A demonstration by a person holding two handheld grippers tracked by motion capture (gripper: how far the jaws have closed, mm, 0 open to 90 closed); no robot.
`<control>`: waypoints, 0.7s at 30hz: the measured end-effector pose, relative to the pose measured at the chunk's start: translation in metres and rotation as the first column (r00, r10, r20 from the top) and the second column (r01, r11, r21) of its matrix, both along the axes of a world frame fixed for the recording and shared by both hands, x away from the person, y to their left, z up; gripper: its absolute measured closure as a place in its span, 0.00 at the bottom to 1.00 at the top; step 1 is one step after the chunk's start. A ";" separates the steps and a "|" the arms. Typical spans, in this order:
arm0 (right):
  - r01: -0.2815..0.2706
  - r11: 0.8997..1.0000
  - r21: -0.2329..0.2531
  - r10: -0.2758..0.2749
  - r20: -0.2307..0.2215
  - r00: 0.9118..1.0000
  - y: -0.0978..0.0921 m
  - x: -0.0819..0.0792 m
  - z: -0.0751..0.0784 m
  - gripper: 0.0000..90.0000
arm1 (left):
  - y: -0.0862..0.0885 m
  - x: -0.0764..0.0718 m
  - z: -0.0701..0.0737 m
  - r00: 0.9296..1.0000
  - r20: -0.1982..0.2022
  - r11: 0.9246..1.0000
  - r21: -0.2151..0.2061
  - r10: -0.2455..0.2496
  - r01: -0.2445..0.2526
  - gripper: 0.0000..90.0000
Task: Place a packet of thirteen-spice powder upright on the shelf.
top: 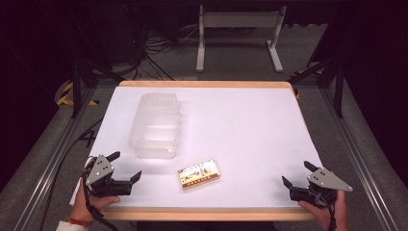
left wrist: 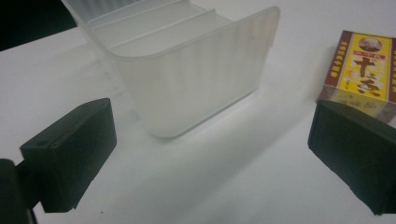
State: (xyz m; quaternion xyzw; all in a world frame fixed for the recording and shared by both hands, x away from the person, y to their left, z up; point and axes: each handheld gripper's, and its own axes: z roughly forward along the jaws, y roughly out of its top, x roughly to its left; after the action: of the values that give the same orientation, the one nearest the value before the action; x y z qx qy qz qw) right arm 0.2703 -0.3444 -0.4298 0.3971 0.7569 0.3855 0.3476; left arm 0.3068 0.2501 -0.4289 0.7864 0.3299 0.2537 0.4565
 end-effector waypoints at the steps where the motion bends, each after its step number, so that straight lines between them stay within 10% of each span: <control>1: 0.001 1.000 -0.003 -0.001 0.001 1.000 0.000 0.000 0.000 0.13 | -0.002 0.000 0.001 1.000 -0.010 1.000 0.013 -0.002 0.002 0.04; 21: -0.043 0.999 -0.003 0.043 0.010 0.999 0.011 0.016 0.003 0.13 | -0.032 -0.014 0.004 0.983 -0.157 0.988 0.103 -0.096 0.112 0.20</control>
State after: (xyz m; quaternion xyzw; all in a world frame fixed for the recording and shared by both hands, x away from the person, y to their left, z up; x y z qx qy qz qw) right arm 0.2860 -0.3336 -0.4267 0.3782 0.7642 0.3937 0.3433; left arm 0.2931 0.2185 -0.4245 0.8438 0.3074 0.1870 0.3982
